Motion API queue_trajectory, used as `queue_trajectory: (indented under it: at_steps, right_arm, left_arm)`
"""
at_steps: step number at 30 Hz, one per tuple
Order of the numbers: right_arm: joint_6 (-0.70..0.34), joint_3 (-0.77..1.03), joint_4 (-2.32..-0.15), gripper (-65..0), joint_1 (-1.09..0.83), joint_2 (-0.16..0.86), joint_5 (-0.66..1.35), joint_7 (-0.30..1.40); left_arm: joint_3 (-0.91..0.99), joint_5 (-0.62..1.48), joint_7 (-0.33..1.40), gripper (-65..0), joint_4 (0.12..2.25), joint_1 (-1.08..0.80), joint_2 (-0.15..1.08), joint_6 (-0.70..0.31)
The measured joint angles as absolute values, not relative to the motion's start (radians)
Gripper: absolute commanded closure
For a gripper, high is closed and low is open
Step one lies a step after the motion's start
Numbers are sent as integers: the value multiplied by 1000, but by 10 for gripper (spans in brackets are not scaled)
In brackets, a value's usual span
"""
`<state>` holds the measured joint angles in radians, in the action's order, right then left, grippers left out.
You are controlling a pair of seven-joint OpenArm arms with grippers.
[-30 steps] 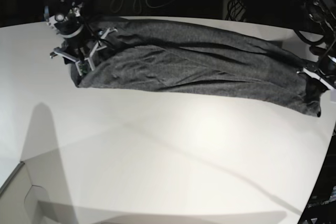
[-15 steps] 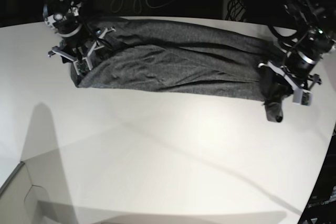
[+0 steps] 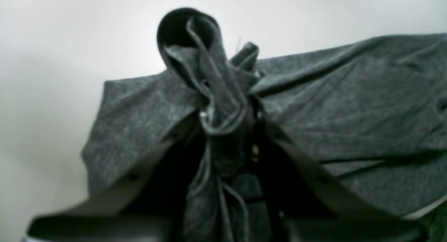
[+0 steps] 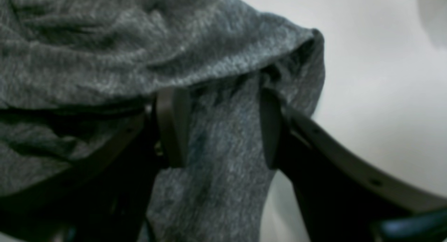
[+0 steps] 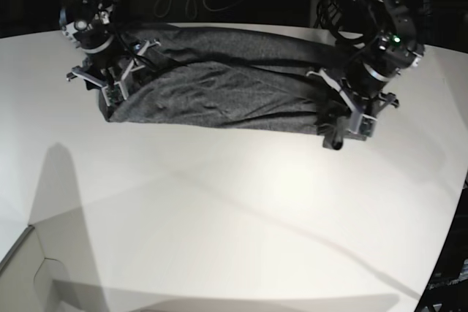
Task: Layout the t-shirt on the table in an organized manner, then fold the t-shirt properly
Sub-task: 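Fold the held shirt end with the left gripper toward the right gripper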
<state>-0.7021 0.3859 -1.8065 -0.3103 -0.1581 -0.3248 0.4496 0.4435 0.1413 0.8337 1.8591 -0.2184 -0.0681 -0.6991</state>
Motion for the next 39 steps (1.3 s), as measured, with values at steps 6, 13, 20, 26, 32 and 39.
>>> queue_trajectory:
  at_steps: [6, 13, 20, 26, 32, 39]
  right_arm:
    - [-702, 386, -1807, -320, -286, -158, -324, 449]
    - [-702, 385, -1807, -320, -269, -159, -324, 455]
    - [-702, 386, -1806, -320, -270, -150, -325, 456]
    - [-702, 385, -1805, -320, -263, -141, -326, 457]
    - [-702, 385, -1805, -320, -252, -141, -326, 458]
    - [-702, 385, -1805, -320, -253, -141, -325, 460]
  left_arm:
    - [372, 94, 834, -1, 1859, -218, -103, -699]
    - [303, 69, 834, -1, 1859, -219, -118, -699]
    - [253, 12, 834, -1, 1858, -220, -120, -700]
    - [232, 5, 834, -2, 1850, -235, -123, -699]
    - [175, 19, 827, -2, 1811, -246, -123, -700]
    - [176, 15, 826, -3, 1801, -240, -123, -700]
